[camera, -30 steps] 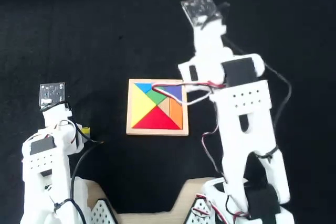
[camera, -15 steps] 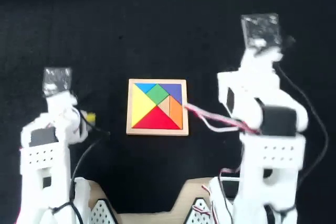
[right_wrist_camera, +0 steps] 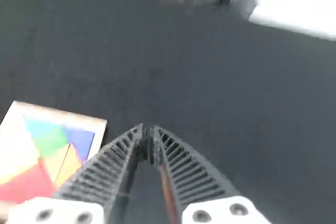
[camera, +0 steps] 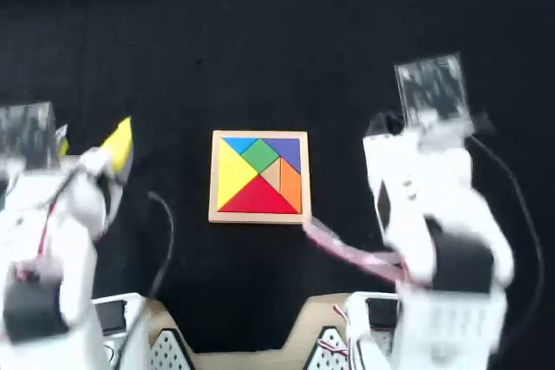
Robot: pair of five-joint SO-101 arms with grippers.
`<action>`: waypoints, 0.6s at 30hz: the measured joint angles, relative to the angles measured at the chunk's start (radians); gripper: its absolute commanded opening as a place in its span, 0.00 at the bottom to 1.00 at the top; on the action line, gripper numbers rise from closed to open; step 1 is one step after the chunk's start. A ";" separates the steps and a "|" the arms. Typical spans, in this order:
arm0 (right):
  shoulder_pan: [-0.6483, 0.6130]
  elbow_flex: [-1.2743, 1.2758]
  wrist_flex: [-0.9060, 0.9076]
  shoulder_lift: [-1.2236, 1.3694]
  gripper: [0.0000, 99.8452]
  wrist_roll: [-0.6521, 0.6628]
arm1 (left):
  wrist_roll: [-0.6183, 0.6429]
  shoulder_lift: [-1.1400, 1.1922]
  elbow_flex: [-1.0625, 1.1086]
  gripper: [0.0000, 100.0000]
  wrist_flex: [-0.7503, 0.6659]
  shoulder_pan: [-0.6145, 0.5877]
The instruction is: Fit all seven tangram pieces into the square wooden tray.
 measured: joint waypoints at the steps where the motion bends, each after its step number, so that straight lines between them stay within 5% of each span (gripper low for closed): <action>1: 0.002 0.026 0.000 -0.063 0.02 -0.006 | 0.000 -0.074 0.021 0.28 0.009 0.000; 5: -0.002 0.198 -0.089 -0.264 0.10 -0.012 | -0.005 -0.305 0.236 0.28 -0.034 0.000; 11: -0.002 0.617 -0.341 -0.308 0.11 -0.028 | -0.009 -0.454 0.741 0.28 -0.304 0.000; 18: -0.014 0.832 -0.545 -0.313 0.01 -0.028 | -0.009 -0.466 0.947 0.28 -0.566 0.000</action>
